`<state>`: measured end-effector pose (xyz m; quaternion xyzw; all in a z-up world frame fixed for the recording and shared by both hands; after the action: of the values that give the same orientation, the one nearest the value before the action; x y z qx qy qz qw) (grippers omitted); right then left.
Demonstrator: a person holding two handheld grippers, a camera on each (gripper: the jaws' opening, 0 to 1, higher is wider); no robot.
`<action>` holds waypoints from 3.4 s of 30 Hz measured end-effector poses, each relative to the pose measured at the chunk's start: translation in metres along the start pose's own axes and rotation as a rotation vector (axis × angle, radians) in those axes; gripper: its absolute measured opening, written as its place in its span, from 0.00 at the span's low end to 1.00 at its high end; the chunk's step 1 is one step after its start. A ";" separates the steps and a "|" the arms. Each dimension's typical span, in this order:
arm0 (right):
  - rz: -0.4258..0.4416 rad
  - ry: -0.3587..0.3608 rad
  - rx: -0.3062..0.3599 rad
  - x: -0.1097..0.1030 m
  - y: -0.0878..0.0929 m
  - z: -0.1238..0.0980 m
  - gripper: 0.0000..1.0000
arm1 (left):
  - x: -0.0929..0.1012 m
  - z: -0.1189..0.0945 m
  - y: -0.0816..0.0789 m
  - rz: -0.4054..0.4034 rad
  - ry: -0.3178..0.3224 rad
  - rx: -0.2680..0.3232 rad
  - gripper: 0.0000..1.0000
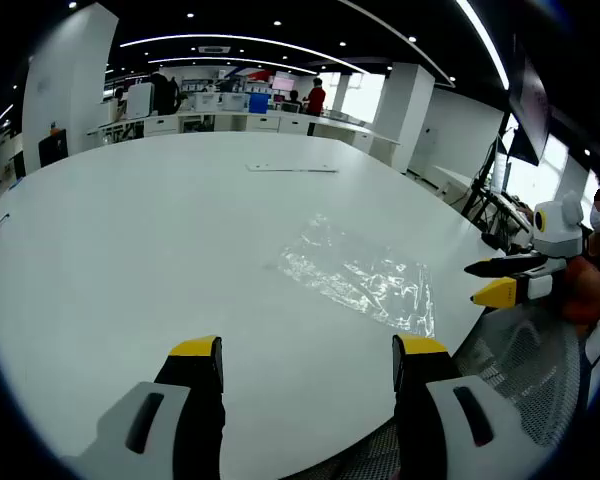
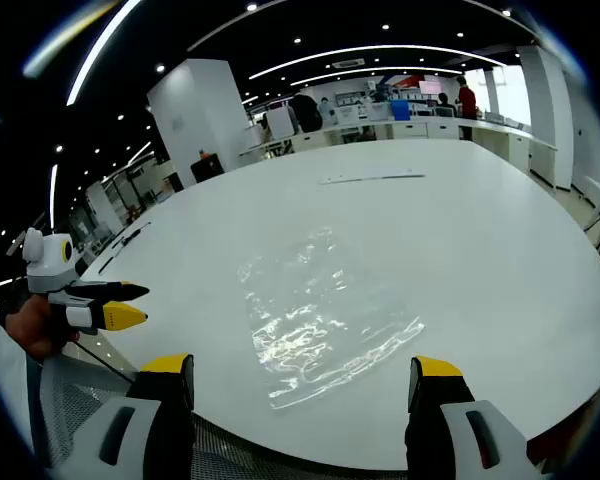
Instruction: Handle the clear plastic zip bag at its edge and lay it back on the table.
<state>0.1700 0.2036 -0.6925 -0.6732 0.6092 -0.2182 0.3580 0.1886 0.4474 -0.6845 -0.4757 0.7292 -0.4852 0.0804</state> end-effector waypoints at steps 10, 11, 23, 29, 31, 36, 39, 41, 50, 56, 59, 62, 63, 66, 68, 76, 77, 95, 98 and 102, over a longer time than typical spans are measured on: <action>-0.001 0.002 -0.001 0.000 0.000 -0.001 0.89 | -0.001 0.001 0.001 0.001 0.003 0.000 0.68; -0.001 0.001 -0.001 0.000 0.000 -0.001 0.89 | -0.001 0.001 0.001 0.001 0.003 -0.001 0.68; -0.004 0.006 -0.004 0.001 0.000 -0.001 0.88 | 0.002 0.000 0.000 -0.001 0.005 -0.001 0.68; -0.006 0.006 -0.005 0.001 0.000 -0.001 0.88 | 0.000 0.000 0.001 -0.002 0.004 0.000 0.68; -0.006 0.006 -0.004 0.001 0.000 -0.001 0.88 | 0.000 0.000 0.001 -0.002 0.004 -0.001 0.68; -0.006 0.006 -0.005 0.001 0.000 -0.001 0.87 | 0.000 0.000 0.001 -0.004 0.005 -0.001 0.68; -0.006 0.006 -0.007 0.001 0.000 -0.001 0.87 | 0.000 0.000 0.001 -0.004 0.005 -0.002 0.67; -0.006 0.006 -0.007 0.001 0.000 0.000 0.87 | 0.000 0.000 0.001 -0.004 0.005 -0.002 0.67; -0.010 0.005 -0.010 0.001 0.000 0.000 0.86 | 0.002 0.000 0.000 -0.007 0.007 -0.001 0.67; -0.011 0.005 -0.012 0.001 0.001 0.001 0.86 | 0.003 0.000 0.000 -0.006 0.007 -0.001 0.66; -0.007 0.006 -0.008 0.001 0.000 0.000 0.86 | 0.002 0.000 0.001 -0.002 0.009 -0.007 0.66; -0.007 0.008 -0.010 0.002 0.001 0.001 0.86 | 0.001 0.001 0.002 0.003 0.011 -0.012 0.66; -0.009 0.008 -0.011 0.002 0.002 0.001 0.86 | 0.002 0.001 0.002 0.003 0.011 -0.012 0.66; -0.012 0.006 -0.014 0.001 0.002 0.000 0.86 | -0.001 0.001 0.003 -0.002 0.008 -0.010 0.66; -0.015 0.007 -0.017 0.001 0.002 0.000 0.86 | -0.001 0.001 0.002 -0.003 0.007 -0.008 0.66; -0.016 0.000 -0.024 -0.001 0.004 0.001 0.85 | 0.000 0.002 0.003 0.002 0.009 -0.014 0.66; -0.016 0.000 -0.024 -0.001 0.004 0.001 0.85 | 0.000 0.002 0.003 0.003 0.010 -0.016 0.66; 0.004 -0.043 -0.073 -0.011 0.002 0.009 0.86 | 0.001 0.002 0.003 0.002 0.011 -0.019 0.64; -0.012 -0.058 -0.075 -0.017 -0.002 0.013 0.86 | 0.001 0.002 0.003 0.006 0.010 -0.017 0.64; -0.022 -0.084 -0.069 -0.027 -0.009 0.022 0.86 | 0.001 0.002 0.003 0.001 0.008 -0.015 0.64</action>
<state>0.1876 0.2343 -0.6965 -0.7003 0.5933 -0.1727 0.3576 0.1874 0.4455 -0.6874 -0.4741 0.7333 -0.4816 0.0741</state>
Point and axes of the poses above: the point that each gripper's makers call its tool centre point, and the gripper's own axes: z roughly forward along the fingers, x roughly to its right, y roughly out of its underside, the point moved 3 cm from there along -z, roughly backward along the fingers, and after that the axes turned 12 degrees about y, right-handed, at the moved point
